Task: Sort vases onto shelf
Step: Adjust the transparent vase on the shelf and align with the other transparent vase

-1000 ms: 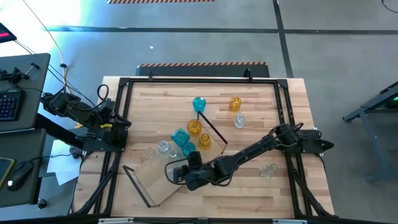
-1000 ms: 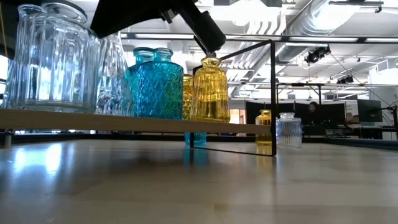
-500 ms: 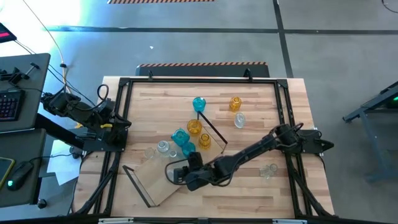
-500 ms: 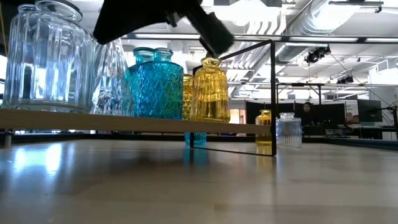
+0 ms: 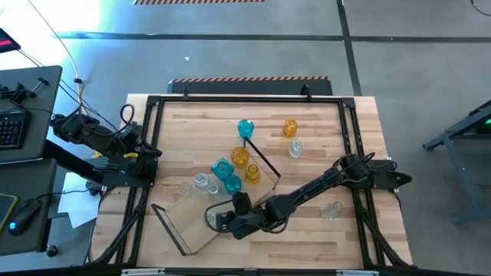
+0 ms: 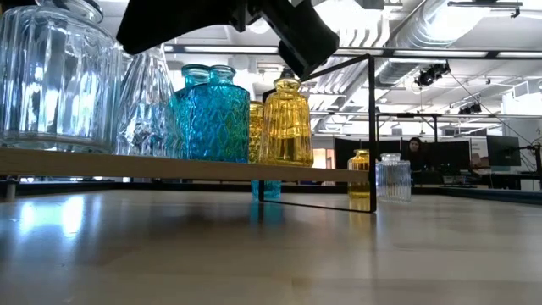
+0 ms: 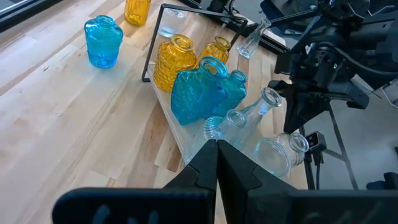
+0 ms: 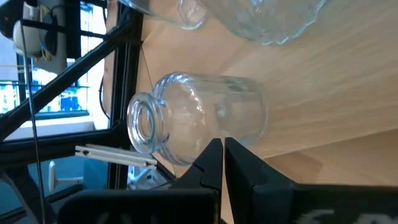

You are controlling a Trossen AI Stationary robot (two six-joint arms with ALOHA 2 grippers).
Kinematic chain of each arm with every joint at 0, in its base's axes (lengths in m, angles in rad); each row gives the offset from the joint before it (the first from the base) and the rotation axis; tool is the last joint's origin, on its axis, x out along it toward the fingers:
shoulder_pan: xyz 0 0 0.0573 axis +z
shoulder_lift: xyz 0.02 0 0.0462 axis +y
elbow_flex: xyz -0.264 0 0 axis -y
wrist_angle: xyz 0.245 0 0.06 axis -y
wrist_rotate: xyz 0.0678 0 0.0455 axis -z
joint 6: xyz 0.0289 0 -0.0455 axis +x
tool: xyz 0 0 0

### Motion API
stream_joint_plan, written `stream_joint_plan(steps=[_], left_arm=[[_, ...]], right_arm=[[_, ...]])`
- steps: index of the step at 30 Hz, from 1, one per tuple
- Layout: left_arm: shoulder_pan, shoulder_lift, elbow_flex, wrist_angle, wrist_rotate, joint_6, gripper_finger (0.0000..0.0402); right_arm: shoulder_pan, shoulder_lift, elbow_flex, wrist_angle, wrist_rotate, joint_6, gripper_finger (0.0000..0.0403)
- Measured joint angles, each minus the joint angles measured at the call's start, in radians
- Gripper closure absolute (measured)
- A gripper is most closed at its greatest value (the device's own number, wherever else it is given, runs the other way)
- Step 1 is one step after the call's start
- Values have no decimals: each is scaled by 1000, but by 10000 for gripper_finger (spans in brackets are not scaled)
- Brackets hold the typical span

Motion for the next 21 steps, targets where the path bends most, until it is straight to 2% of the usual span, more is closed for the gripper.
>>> stream_joint_plan(steps=[11,21], left_arm=[[0,0,0,0,0,0,401],[0,0,0,0,-1,-1,401]], right_arm=[[1,0,0,55,-150,-22,403],[-14,0,0,64,-166,-66,403]])
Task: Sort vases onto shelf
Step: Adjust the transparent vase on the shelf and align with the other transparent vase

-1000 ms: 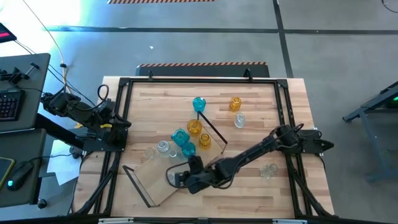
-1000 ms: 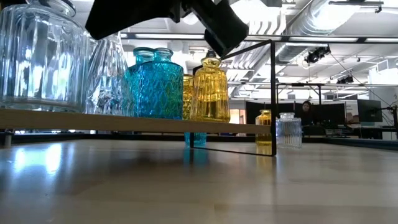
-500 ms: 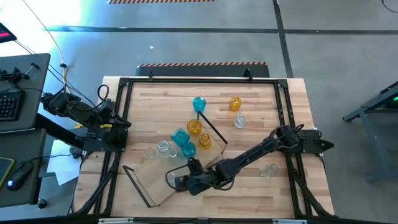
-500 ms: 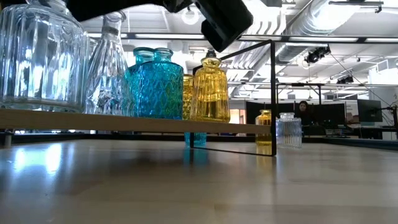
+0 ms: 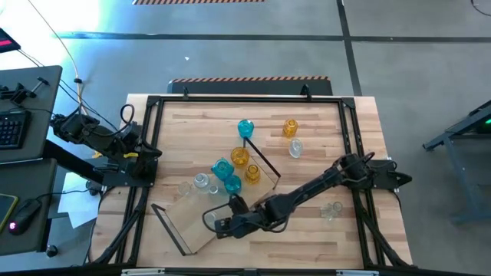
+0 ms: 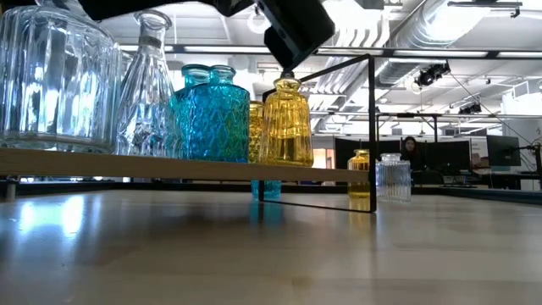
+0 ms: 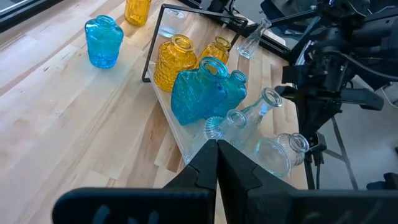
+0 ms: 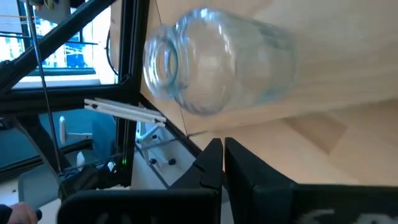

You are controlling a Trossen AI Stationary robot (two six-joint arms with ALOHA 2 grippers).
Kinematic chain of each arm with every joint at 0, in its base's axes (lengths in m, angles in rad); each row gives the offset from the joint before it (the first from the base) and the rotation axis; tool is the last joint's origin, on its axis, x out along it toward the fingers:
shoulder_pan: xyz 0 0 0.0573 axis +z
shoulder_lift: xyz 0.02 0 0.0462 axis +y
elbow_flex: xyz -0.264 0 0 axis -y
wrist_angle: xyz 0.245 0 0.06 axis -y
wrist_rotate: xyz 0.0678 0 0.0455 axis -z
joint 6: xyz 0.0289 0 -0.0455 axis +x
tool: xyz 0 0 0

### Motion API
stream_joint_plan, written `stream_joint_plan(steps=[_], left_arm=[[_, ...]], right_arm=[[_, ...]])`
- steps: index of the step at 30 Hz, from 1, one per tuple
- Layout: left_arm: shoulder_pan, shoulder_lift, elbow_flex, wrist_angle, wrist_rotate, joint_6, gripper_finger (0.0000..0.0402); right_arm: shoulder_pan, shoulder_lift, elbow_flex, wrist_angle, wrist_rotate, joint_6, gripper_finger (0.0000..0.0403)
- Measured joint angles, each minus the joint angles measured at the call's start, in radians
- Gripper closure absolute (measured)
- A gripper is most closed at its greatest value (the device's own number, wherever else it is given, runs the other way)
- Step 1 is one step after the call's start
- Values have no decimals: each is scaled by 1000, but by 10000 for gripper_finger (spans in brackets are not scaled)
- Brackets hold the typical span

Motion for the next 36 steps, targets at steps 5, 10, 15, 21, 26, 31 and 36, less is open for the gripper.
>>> stream_joint_plan(steps=[5,10,15,21,26,31,36], left_arm=[[0,0,0,0,0,-1,401],[0,0,0,0,0,-1,402],[0,0,0,0,-1,0,402],[0,0,0,0,0,1,402],[0,0,0,0,0,8,401],[0,0,0,0,-1,9,402],[0,0,0,0,0,9,401]], right_arm=[[-24,0,0,1,0,-36,403],[-47,0,0,17,1,-76,403],[-67,0,0,41,0,-109,403],[-80,0,0,59,-37,-122,403],[-50,0,0,10,-54,-81,403],[-18,0,0,-32,18,-18,403],[-9,-1,0,58,-80,-18,403]])
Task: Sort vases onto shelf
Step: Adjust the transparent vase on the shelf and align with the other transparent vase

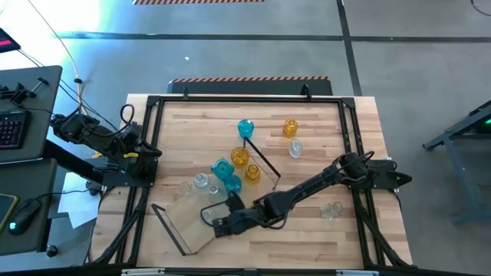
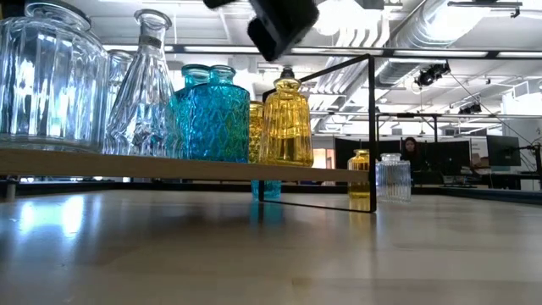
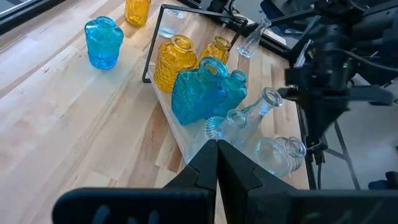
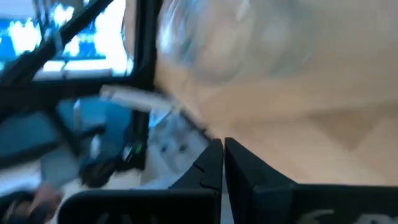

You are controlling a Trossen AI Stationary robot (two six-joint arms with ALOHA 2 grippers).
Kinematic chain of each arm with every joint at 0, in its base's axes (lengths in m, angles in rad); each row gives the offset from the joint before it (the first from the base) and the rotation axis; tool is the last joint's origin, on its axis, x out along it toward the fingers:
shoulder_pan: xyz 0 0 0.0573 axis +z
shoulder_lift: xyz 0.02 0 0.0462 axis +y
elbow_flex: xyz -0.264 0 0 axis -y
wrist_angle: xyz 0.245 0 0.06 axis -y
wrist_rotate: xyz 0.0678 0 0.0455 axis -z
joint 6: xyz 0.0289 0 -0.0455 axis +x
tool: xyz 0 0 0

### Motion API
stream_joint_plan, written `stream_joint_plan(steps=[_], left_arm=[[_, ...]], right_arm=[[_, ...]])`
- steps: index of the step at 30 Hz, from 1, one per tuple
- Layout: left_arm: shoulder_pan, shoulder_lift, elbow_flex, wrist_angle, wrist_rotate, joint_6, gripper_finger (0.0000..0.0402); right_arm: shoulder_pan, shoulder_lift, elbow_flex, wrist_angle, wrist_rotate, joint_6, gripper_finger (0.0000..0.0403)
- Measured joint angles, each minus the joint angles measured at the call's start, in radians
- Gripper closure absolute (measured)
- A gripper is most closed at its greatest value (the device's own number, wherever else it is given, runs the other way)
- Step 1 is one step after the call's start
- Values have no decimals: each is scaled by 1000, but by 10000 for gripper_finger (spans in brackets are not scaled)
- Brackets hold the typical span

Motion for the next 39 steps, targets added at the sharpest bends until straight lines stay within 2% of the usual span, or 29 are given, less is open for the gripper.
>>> stream_joint_plan(steps=[3,8,14,18,32,39], left_arm=[[0,0,0,0,0,0,401],[0,0,0,0,0,0,401],[0,0,0,0,0,0,401],[0,0,0,0,0,0,401],[0,0,0,0,0,8,402],[0,0,0,0,0,8,401]], right_arm=[[4,0,0,29,-42,-11,403],[-3,6,0,54,-42,-7,403],[-16,90,0,214,-51,-1,403],[-16,108,0,216,-4,14,403],[-16,108,0,100,2,40,403],[-26,108,0,85,51,37,403]])
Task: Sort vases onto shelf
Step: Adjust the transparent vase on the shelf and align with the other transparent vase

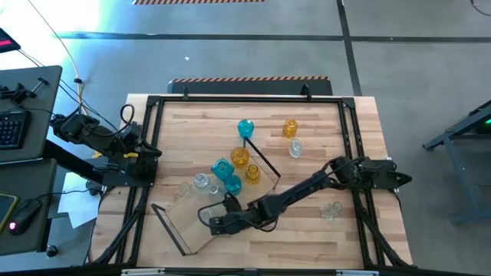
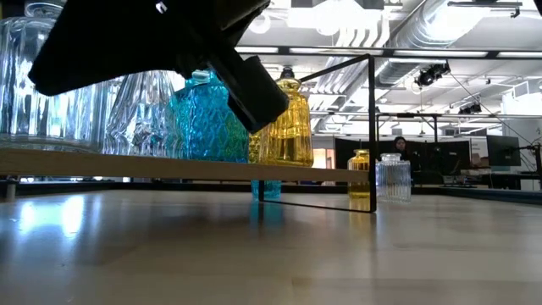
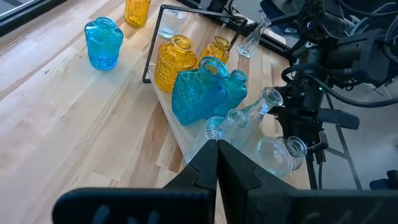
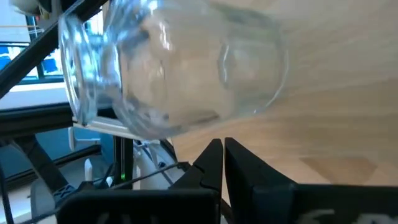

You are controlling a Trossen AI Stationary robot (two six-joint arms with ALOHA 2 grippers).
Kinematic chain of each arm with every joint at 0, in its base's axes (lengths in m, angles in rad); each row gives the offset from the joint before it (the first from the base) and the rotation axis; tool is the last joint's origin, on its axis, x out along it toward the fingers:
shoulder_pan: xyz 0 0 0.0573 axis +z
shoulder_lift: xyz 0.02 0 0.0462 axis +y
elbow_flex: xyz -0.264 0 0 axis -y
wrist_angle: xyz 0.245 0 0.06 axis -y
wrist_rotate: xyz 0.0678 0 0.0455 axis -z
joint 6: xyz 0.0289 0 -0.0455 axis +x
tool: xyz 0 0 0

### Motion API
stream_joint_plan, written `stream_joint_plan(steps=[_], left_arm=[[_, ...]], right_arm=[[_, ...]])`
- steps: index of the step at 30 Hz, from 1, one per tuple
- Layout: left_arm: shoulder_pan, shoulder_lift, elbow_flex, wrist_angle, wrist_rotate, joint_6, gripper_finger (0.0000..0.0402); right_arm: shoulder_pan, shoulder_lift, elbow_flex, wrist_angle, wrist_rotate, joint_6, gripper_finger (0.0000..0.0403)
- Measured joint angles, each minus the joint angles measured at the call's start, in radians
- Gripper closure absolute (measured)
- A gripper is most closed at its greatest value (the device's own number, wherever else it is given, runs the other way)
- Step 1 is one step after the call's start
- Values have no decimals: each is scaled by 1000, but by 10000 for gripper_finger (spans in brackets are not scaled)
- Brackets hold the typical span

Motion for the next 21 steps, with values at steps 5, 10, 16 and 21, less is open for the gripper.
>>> stream_joint_plan(steps=[5,10,16,21], left_arm=[[0,0,0,0,3,-7,401],[0,0,0,0,10,-8,402],[0,0,0,0,10,-8,402],[0,0,0,0,10,-8,401]], right_arm=[[-8,0,0,-33,20,-7,403],[-22,0,0,-18,26,-21,403],[-39,0,0,38,29,-55,403],[-50,0,0,53,30,-63,403]])
